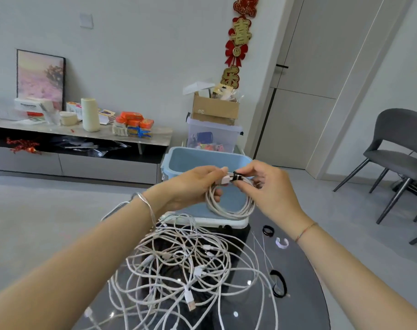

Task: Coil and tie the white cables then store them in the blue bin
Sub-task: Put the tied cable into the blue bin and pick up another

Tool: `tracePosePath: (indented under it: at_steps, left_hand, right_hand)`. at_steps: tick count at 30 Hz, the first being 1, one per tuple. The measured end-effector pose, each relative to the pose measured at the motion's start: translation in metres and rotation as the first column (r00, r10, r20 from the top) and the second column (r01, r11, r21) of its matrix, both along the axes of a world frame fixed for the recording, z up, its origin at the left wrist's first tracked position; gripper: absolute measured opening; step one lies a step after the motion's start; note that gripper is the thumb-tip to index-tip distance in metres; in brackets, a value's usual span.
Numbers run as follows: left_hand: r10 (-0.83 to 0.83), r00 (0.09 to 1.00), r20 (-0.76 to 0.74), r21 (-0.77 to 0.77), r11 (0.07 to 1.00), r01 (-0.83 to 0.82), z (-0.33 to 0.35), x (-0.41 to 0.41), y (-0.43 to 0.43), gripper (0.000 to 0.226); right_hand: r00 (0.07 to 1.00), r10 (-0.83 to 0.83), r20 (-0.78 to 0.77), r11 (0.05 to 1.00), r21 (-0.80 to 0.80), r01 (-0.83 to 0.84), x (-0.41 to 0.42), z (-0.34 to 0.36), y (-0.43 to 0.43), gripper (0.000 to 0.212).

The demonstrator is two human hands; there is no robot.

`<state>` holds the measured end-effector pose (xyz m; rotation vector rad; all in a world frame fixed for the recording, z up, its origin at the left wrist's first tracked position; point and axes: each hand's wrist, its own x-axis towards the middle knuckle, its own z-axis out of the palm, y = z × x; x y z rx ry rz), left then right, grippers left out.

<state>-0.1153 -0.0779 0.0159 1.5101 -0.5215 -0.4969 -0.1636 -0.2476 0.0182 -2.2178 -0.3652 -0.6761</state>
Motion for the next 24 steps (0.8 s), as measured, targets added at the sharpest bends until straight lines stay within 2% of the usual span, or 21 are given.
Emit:
tracePosePath:
  at_steps: [2, 7, 12, 15, 18, 20, 24]
  left_hand:
    - [0.029, 0.990, 0.137, 0.113, 0.993, -0.045, 0.015, 0.025, -0.001, 0.023]
    - [0.009, 0.957, 0.291, 0.290, 0.952, -0.097, 0.045, 0.084, -0.006, 0.025]
    - [-0.020, 0.959, 0.284, 0.385, 0.918, -0.095, 0.042, 0.158, -0.027, 0.028]
    - [0.021, 0.936, 0.353, 0.401, 0.900, -0.172, 0.026, 0.197, -0.042, 0.019]
    - [0.030, 0.926, 0.375, 0.447, 0.869, -0.209, -0.001, 0.233, -0.055, 0.016]
    - [0.023, 0.944, 0.329, 0.507, 0.839, -0.197, -0.022, 0.252, -0.060, 0.017]
    - [-0.025, 0.960, 0.279, 0.614, 0.774, -0.158, -0.061, 0.268, -0.080, 0.019]
  right_hand:
    - [1.000, -0.028, -0.007, 1.000, 0.006, 0.028, 0.025, 0.015, -0.009, 0.020]
    - [0.997, -0.069, -0.022, 0.994, -0.085, 0.066, 0.092, 0.031, -0.024, 0.008]
    - [0.996, -0.091, 0.005, 0.981, -0.173, 0.091, 0.155, 0.022, -0.040, 0.006]
    - [0.992, -0.120, -0.047, 0.973, -0.202, 0.108, 0.187, 0.005, -0.053, 0.010]
    - [0.980, -0.107, -0.166, 0.989, -0.122, 0.087, 0.216, -0.012, -0.072, 0.016]
    - [0.977, -0.124, -0.175, 0.991, -0.076, 0.113, 0.225, -0.022, -0.085, 0.018]
    - [0.968, -0.174, -0.181, 0.985, -0.033, 0.171, 0.228, -0.041, -0.101, 0.009]
